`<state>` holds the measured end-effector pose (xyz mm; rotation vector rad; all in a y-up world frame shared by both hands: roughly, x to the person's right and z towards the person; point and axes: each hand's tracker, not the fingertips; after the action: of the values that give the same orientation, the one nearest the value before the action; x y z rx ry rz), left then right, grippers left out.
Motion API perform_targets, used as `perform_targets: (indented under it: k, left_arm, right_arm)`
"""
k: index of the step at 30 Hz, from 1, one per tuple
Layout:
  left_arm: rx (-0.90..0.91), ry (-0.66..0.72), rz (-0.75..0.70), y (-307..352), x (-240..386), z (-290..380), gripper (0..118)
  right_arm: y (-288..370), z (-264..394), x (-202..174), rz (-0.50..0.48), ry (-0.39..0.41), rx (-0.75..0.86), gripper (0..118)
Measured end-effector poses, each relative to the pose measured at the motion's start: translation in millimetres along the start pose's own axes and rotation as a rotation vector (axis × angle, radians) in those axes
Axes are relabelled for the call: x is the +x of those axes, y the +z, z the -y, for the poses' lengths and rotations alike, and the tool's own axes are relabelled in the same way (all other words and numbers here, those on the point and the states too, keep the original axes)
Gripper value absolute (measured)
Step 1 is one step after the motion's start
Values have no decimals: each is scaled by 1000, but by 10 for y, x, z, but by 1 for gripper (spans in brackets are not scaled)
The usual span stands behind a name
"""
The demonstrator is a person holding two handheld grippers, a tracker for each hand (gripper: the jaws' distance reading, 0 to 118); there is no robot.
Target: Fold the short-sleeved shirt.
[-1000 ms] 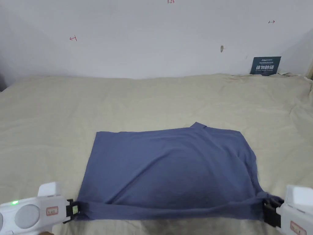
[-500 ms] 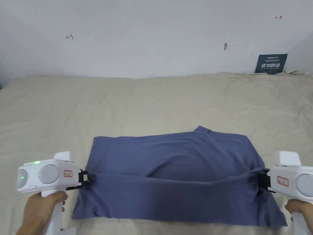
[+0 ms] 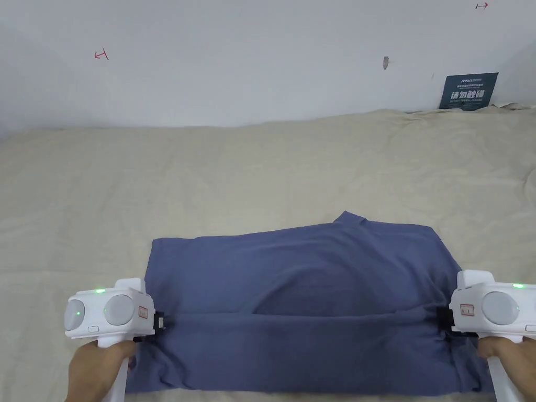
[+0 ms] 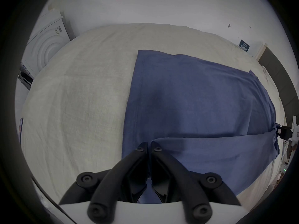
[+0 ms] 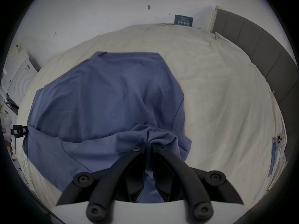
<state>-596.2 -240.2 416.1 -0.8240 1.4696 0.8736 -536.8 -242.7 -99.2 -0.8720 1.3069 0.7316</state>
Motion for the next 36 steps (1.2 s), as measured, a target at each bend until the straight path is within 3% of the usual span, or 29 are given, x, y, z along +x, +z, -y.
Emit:
perform_targets:
  k: [3, 4, 6, 8, 9, 10, 11, 13, 22, 31, 33, 35, 36]
  left_arm:
    - [-2, -26, -9, 32, 33, 1, 3]
    - [-2, -30, -6, 56, 36, -3, 12]
    - [5, -21, 25, 142, 17, -11, 44]
    - [32, 18, 54, 251, 13, -16, 97]
    - [43, 35, 54, 321, 4, -22, 112]
    - [59, 49, 57, 388, 5, -22, 117]
    - [87, 66, 72, 481, -2, -19, 117]
    - [110, 73, 104, 647, -20, -11, 117]
    - [318, 1, 37, 1391, -30, 282, 117]
    - [422, -22, 66, 1820, -127, 710, 114]
    - [476, -33, 76, 1871, -147, 804, 89]
    - [484, -20, 82, 1905, -156, 884, 52]
    - [485, -14, 89, 1918, -164, 917, 44]
  right_arm:
    - [36, 62, -11, 8, -1, 8, 7]
    - [73, 62, -20, 10, 3, 16, 7]
    - [191, 58, -33, 10, 4, 37, 18]
    - [339, 39, -20, 8, 7, 76, 48]
    - [441, 41, -27, 3, 14, 104, 63]
    - [533, 45, -35, -2, 24, 126, 75]
    - [649, 44, -33, -3, 32, 154, 88]
    - [882, 69, -41, -7, 40, 212, 94]
    - [1821, 297, 33, -61, 30, 444, 105]
    - [2246, 597, 27, -52, 61, 571, 105]
    - [2304, 689, 12, -48, 64, 601, 94]
    - [2349, 790, -19, -37, 54, 618, 71]
    - [2362, 830, -20, -41, 41, 635, 59]
